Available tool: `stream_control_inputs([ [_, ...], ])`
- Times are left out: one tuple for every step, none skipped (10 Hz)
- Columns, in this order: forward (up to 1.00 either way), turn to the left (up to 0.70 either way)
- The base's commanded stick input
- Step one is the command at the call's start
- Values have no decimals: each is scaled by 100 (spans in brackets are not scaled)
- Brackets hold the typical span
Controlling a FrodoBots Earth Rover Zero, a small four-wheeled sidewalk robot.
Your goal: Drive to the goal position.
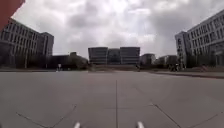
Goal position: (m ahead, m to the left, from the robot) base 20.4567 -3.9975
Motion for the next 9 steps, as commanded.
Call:
stream_control_inputs([
  [60, 0],
  [60, 0],
  [60, 0],
  [60, -3],
  [60, -7],
  [60, -8],
  [60, -9],
  [60, -10],
  [60, -8],
])
